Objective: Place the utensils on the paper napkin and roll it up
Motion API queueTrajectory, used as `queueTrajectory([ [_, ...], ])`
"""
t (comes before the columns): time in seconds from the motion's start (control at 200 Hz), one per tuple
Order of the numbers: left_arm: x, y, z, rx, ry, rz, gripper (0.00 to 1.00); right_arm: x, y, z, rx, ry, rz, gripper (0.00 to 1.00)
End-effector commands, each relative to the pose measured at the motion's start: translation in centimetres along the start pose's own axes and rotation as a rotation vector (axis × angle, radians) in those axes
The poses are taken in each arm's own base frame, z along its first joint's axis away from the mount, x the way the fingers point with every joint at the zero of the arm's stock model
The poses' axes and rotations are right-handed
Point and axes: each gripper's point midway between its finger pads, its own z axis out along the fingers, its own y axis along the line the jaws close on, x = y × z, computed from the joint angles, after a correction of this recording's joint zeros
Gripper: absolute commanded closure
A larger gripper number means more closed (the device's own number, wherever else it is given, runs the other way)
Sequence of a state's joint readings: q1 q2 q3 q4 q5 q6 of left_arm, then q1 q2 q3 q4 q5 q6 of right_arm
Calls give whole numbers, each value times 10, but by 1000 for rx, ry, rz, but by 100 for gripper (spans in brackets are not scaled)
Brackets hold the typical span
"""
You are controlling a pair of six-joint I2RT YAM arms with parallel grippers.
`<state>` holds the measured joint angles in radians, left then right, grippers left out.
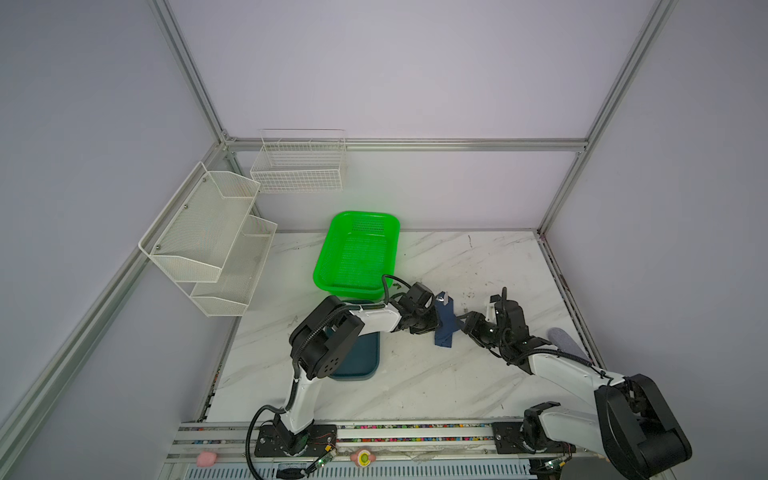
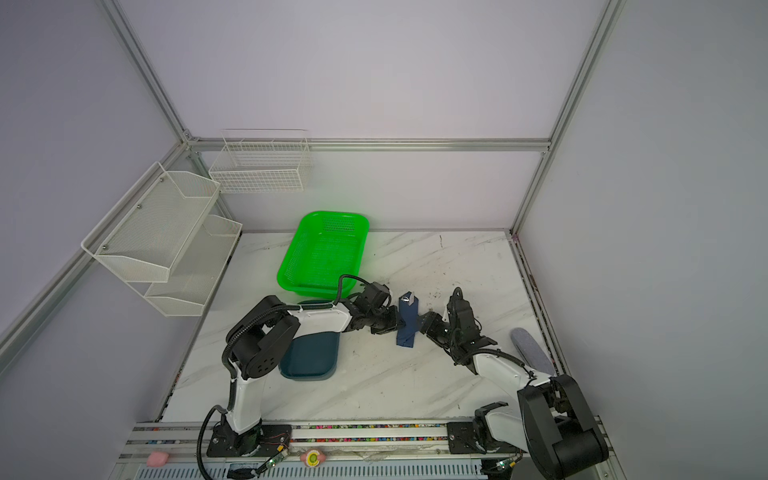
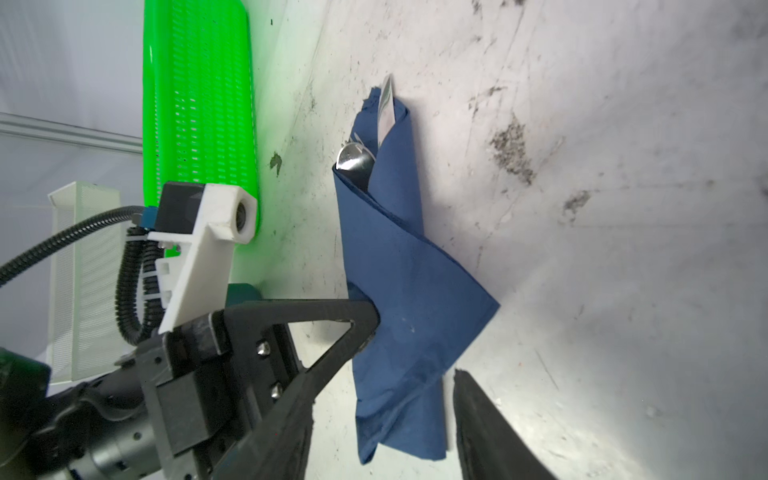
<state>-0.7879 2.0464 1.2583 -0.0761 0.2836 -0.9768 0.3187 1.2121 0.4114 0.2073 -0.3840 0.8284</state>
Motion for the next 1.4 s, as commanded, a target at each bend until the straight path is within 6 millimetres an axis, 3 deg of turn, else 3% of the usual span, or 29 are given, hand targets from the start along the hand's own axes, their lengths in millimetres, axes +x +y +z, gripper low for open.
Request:
queueTrajectory([
  [0.0,14,23,5,-58,22,-14,79,0,-2,3,20,12,49,43],
  [0.215,15,21,7,-50,23,-20,79,15,-26,13,71,60,123,43],
  [0.395,14,19,6,-44,21,-14,79,19,-17,19,-7,82,136,44],
  [0.465,14,18,7,-42,25,-15,79,16,-12,23,-26,83,138,48],
  [0.565,14,18,6,-41,26,-16,79,15,-19,32,2,90,140,53],
  [0.73,13,15,4,-36,22,-9,78,6,-18,36,23,69,106,75],
  [0.885,12,14,4,-34,24,-9,78,-2,7,27,-68,47,52,78],
  [1.075,12,12,6,-25,28,-9,76,4,15,25,-105,82,15,89],
  [1.19,11,8,4,-11,23,-4,76,9,5,30,-77,102,31,95],
  [1.395,12,5,-3,-2,19,3,63,7,-17,34,26,84,52,97],
])
